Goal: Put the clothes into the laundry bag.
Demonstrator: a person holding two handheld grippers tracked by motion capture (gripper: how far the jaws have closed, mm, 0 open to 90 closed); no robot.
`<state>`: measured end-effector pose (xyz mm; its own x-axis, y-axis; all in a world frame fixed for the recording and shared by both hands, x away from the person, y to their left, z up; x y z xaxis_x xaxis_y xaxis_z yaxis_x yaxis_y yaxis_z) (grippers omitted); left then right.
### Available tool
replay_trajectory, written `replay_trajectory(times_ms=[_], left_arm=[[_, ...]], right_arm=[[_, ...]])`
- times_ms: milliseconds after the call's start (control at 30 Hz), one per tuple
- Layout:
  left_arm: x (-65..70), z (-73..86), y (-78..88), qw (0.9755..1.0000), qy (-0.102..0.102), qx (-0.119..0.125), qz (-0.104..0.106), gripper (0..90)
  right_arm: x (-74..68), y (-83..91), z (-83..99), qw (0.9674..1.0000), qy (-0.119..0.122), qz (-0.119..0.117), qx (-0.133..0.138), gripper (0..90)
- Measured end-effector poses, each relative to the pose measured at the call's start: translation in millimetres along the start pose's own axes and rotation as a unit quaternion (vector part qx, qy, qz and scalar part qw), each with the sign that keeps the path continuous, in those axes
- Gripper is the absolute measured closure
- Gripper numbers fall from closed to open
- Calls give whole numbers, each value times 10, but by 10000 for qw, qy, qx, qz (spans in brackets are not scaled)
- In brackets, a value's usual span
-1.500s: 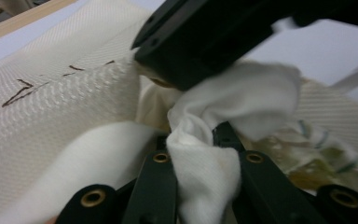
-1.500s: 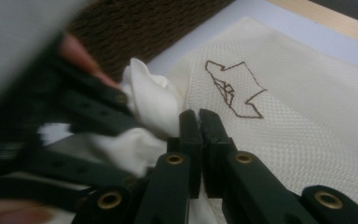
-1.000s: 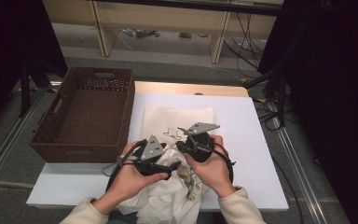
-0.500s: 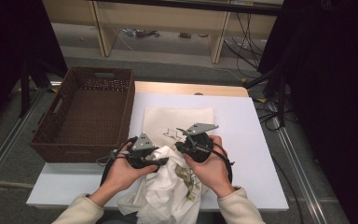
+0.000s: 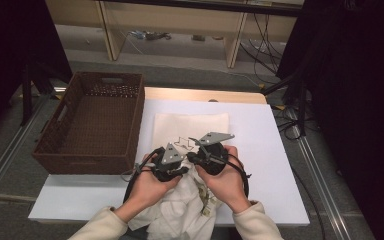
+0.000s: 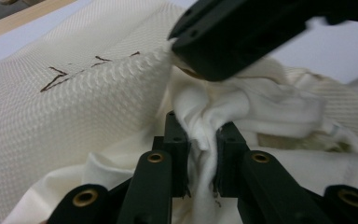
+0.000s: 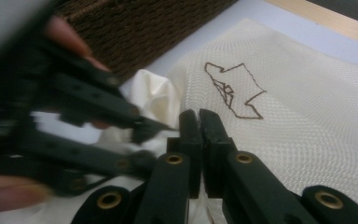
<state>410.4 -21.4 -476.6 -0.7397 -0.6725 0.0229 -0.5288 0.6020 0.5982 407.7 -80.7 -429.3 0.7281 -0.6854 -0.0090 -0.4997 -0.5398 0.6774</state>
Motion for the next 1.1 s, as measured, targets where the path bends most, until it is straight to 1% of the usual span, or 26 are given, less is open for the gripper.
replay_trajectory(times_ms=[33,67,100,167,200,233,267,300,333,367,433,467,500,533,567,633,667,733,767,800,833,900,1000,1033,1067,1100], left_arm=[[-22,-9,-44,10000,14,54,-70,779],[-50,-18,-85,9999,62,109,-106,777],[-55,-22,-110,9997,182,158,-81,773],[-53,-22,-114,9996,170,217,-116,747],[-36,-19,-97,9997,77,228,-56,717],[-38,-6,-50,9998,-8,178,-39,654],[-30,-17,-8,9996,10,269,20,574],[-12,-19,48,9994,70,313,94,508],[13,-21,100,9992,84,357,183,425],[7,-25,175,9990,-24,436,111,356],[-9,11,300,9988,-191,444,19,312],[-5,12,319,9983,-107,569,-16,309],[-15,55,360,9988,-119,484,-3,309],[-6,78,368,9986,-81,528,56,314],[-21,127,375,9991,-102,419,51,328],[-49,174,342,9991,-107,404,110,371],[-47,175,312,9988,-23,487,109,396],[-12,195,276,9989,-67,407,217,509],[3,180,253,9987,-29,459,213,537],[1,187,248,9990,-136,357,212,570],[11,172,225,9989,-104,420,200,600],[0,170,212,9992,-208,305,166,674],[12,135,175,9993,27,340,183,767],[8,132,179,9994,11,286,190,778],[19,113,172,9992,104,350,180,789],[16,115,192,9995,51,252,170,796]], right_arm=[[-15,-12,-3,10000,68,-20,1,899],[-46,-17,7,10000,-23,-49,-38,899],[-40,-25,5,10000,70,-27,-22,899],[-26,-36,9,9998,168,-46,-37,899],[-9,-37,12,9999,167,-35,-22,898],[-4,-28,20,10000,33,-10,-46,898],[13,-17,23,10000,6,12,-55,898],[47,-16,12,9999,140,18,7,898],[42,-1,14,10000,-51,13,-7,898],[69,3,5,10000,39,29,28,898],[71,20,7,10000,-59,51,16,898],[75,19,7,10000,-43,55,19,898],[74,18,8,10000,-32,53,10,898],[71,15,7,10000,-20,50,6,898],[59,16,5,10000,-65,55,-4,897],[43,9,4,10000,-69,59,13,897],[47,5,-3,10000,35,53,16,897],[55,-4,-5,9999,149,65,35,897],[26,0,9,10000,-57,51,-23,898],[28,-4,10,10000,-59,72,-11,898],[27,-7,12,10000,-64,59,-16,898],[40,-11,15,10000,0,67,-19,898],[34,-10,17,10000,-61,72,-9,897],[40,-10,16,10000,28,73,-15,897],[41,-11,16,10000,30,91,-21,897],[28,-9,19,10000,-52,66,-49,897]])
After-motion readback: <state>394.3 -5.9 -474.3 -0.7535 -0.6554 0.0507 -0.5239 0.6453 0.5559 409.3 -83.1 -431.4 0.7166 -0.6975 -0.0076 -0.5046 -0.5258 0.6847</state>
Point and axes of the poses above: each handheld gripper's, and its own axes: y roughly backward along the jaws, z roughly out of its underside, x roughly to its right, the point moved 9 cm from there along -y, roughly forward along the jaws, and after that the axes turned 2 degrees about y, right-handed, at the moved point
